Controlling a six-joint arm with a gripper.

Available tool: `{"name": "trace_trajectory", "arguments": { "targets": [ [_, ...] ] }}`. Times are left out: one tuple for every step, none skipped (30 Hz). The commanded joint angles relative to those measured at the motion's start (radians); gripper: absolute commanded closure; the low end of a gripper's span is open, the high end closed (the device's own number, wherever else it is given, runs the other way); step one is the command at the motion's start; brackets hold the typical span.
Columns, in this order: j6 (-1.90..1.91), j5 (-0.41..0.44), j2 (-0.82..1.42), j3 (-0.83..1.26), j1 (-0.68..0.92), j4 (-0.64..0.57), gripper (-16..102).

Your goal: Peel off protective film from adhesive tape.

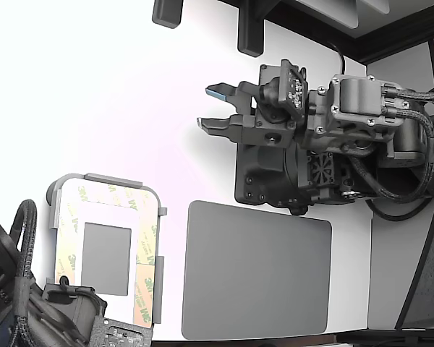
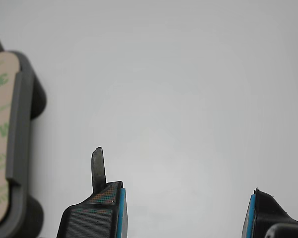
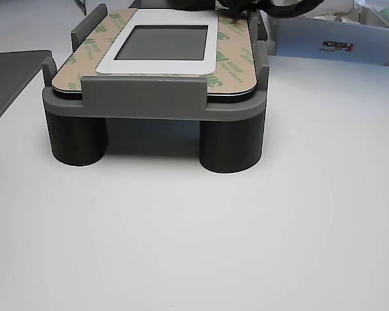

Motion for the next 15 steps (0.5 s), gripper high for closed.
{"name": "trace_trajectory", "arguments": {
  "targets": [
    [-1.103, -0.155, 0.021, 0.014, -0.008, -0.012, 97],
    [-1.117, -0.150, 0.021, 0.014, -0.008, -0.011, 97],
    [-1.123, -0.138, 0.021, 0.014, -0.008, -0.011, 97],
    [-1.127, -0.132, 0.021, 0.014, -0.008, -0.015, 97],
    [-1.129, -0.129, 0.021, 0.014, -0.008, -0.017, 97],
    [-1.134, -0.126, 0.021, 0.014, -0.008, -0.017, 97],
    [-1.135, -0.126, 0.021, 0.014, -0.008, -0.018, 97],
    [-1.135, -0.126, 0.021, 0.014, -0.008, -0.020, 97],
    [-1.134, -0.126, 0.021, 0.014, -0.008, -0.018, 97],
    [-1.144, -0.124, 0.021, 0.014, -0.008, -0.011, 97],
    [-1.155, -0.121, 0.021, 0.014, -0.008, -0.006, 97],
    [-1.164, -0.120, 0.021, 0.014, -0.008, -0.003, 97],
    [-1.180, -0.118, 0.021, 0.014, -0.008, -0.002, 97],
    [-1.204, -0.106, 0.021, 0.014, -0.008, 0.000, 97],
    [-1.229, -0.092, 0.021, 0.014, -0.008, 0.000, 97]
  ]
}}
